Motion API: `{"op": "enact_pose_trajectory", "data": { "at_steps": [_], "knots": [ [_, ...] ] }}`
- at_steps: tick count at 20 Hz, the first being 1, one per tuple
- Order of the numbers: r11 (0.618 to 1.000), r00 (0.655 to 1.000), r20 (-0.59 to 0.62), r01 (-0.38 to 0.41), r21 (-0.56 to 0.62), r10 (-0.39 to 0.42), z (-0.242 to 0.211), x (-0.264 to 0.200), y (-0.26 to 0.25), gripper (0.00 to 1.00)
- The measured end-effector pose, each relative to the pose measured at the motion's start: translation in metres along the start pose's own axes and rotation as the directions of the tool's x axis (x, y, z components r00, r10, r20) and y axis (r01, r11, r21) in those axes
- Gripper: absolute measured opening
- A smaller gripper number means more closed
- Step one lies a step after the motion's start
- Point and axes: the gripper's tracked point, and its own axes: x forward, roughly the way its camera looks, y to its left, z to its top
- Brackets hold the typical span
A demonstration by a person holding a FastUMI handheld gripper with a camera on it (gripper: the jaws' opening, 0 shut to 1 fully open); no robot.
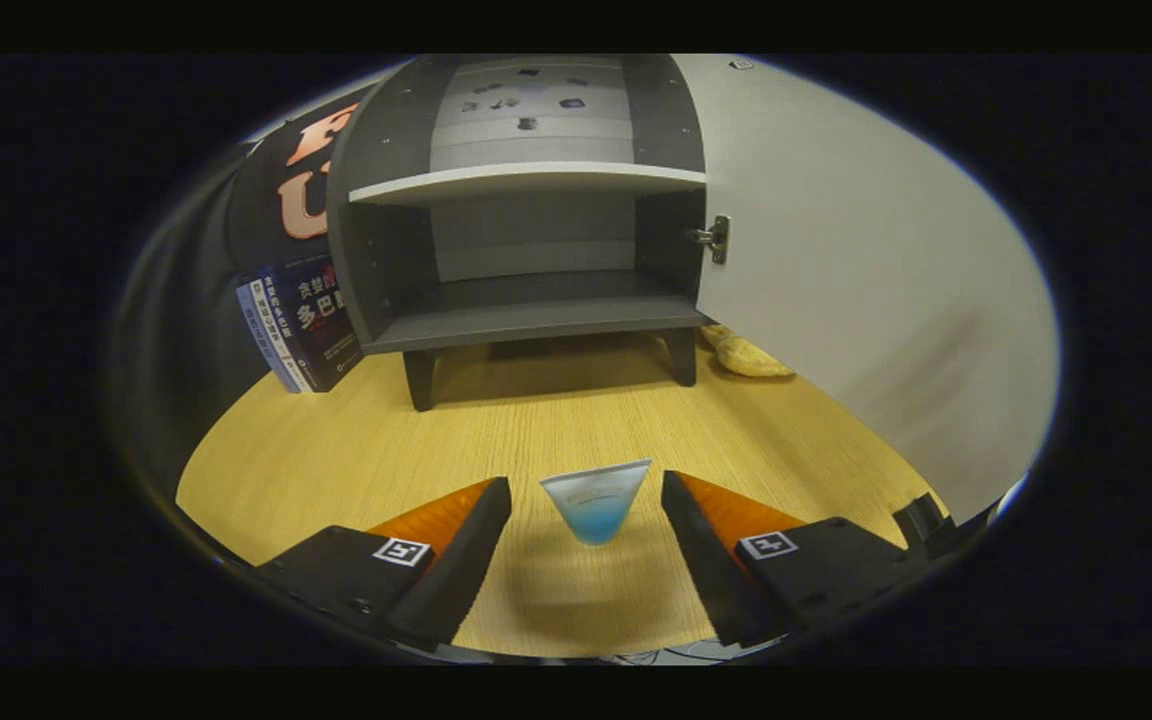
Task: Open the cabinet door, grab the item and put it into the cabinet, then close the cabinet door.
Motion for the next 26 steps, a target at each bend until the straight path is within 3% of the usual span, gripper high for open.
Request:
{"op": "enact_pose_trajectory", "data": {
  "at_steps": [4, 6, 14, 26],
  "knots": [
    [1.000, 1.000, -0.012, -0.002, -0.010, 0.002, 0.001, 0.003, 0.001, 0.66],
    [1.000, 1.000, -0.027, 0.009, -0.011, -0.009, 0.002, 0.000, 0.002, 0.61],
    [1.000, 1.000, -0.016, 0.012, -0.012, -0.012, 0.066, -0.038, 0.017, 0.61],
    [0.997, 0.990, 0.124, -0.072, 0.015, 0.069, 0.243, -0.090, 0.065, 0.60]
  ]
}}
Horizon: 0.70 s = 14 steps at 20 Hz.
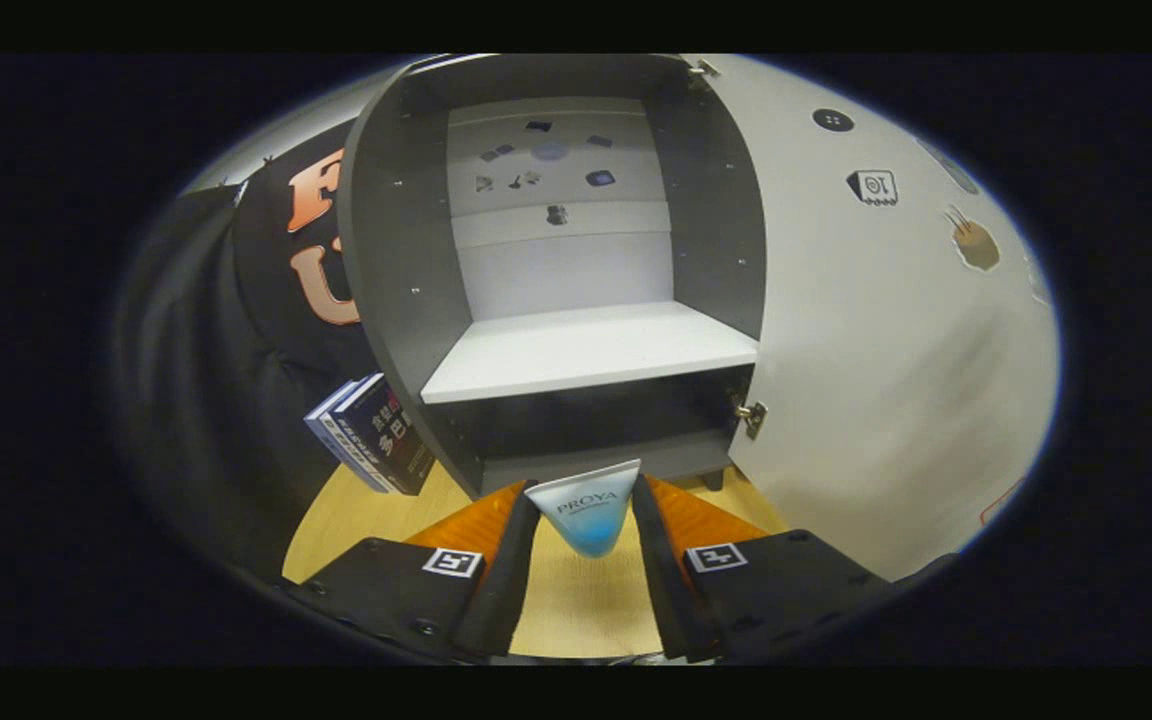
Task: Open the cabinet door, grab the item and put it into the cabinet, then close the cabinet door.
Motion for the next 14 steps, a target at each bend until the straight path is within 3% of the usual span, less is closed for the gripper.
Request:
{"op": "enact_pose_trajectory", "data": {
  "at_steps": [14],
  "knots": [
    [0.995, 0.992, 0.122, 0.048, -0.089, -0.037, 0.155, 0.078, 0.019, 0.60]
  ]
}}
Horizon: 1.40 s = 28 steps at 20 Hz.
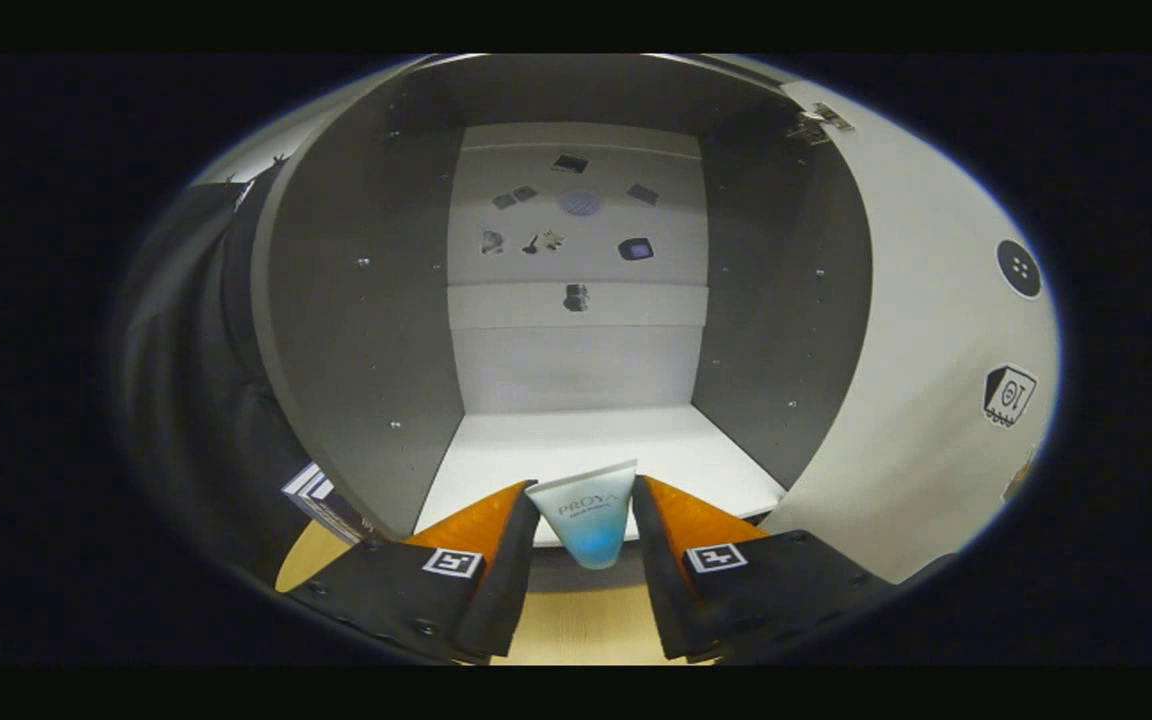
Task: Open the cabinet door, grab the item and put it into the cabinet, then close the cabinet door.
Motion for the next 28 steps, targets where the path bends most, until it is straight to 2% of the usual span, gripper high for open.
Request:
{"op": "enact_pose_trajectory", "data": {
  "at_steps": [6, 10, 13, 14, 15, 17, 20, 23, 28],
  "knots": [
    [0.999, 0.999, 0.024, 0.027, 0.026, -0.027, 0.015, 0.044, -0.011, 0.59],
    [1.000, 1.000, 0.001, 0.026, 0.010, -0.026, 0.010, 0.053, -0.009, 0.57],
    [0.999, 0.998, 0.047, 0.041, 0.000, -0.040, 0.023, 0.048, -0.010, 0.56],
    [0.999, 0.998, 0.057, 0.038, -0.006, -0.038, 0.024, 0.045, -0.011, 0.67],
    [0.999, 0.998, 0.061, 0.032, -0.009, -0.032, 0.025, 0.040, -0.010, 0.74],
    [1.000, 0.997, 0.069, 0.024, 0.001, -0.024, 0.027, 0.026, -0.009, 0.77],
    [1.000, 0.994, 0.111, 0.007, 0.026, -0.010, 0.029, -0.007, -0.008, 0.92],
    [0.999, 0.989, 0.145, -0.021, 0.027, 0.017, 0.020, -0.051, -0.005, 0.96],
    [0.999, 0.979, 0.201, -0.033, 0.034, 0.025, -0.007, -0.136, -0.013, 0.96]
  ]
}}
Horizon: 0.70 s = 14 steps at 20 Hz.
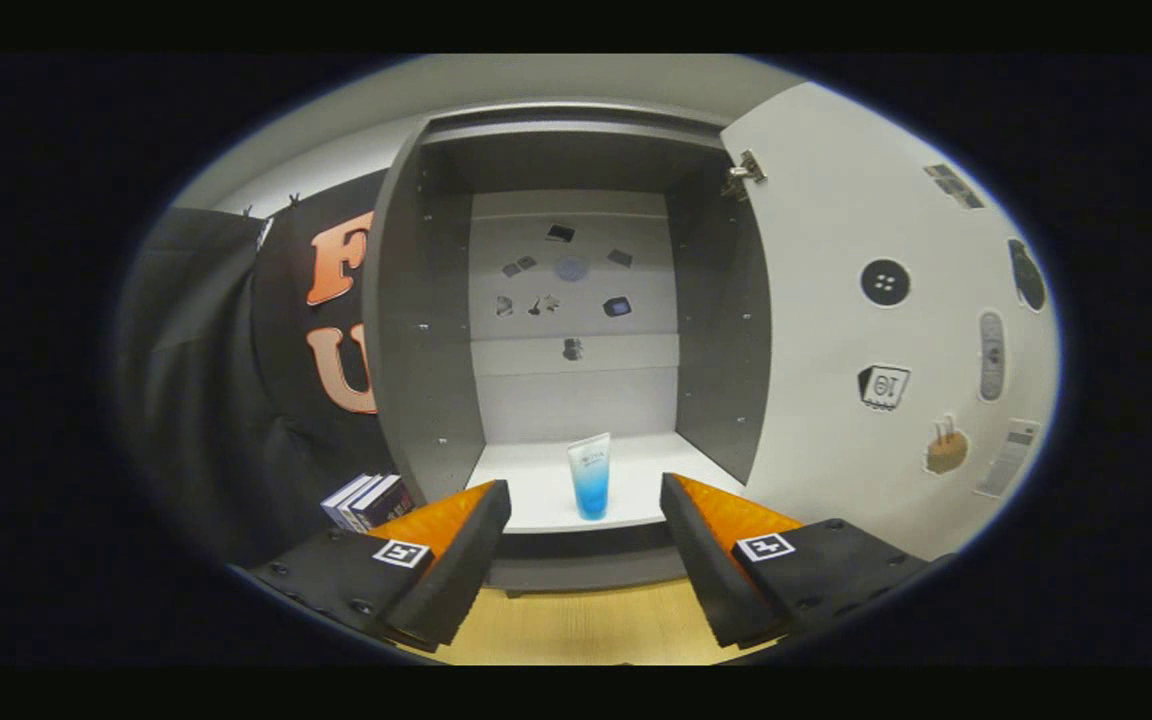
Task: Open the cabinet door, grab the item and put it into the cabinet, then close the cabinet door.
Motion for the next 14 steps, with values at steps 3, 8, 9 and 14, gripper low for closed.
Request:
{"op": "enact_pose_trajectory", "data": {
  "at_steps": [3, 8, 9, 14],
  "knots": [
    [0.998, 0.999, 0.032, 0.042, -0.045, -0.041, -0.010, -0.050, -0.015, 0.96],
    [0.995, 0.994, 0.049, 0.097, -0.031, -0.096, -0.028, -0.125, -0.048, 0.96],
    [0.993, 0.992, 0.050, 0.115, -0.024, -0.114, -0.030, -0.138, -0.059, 0.96],
    [0.975, 0.972, 0.074, 0.222, 0.004, -0.222, -0.035, -0.197, -0.122, 0.96]
  ]
}}
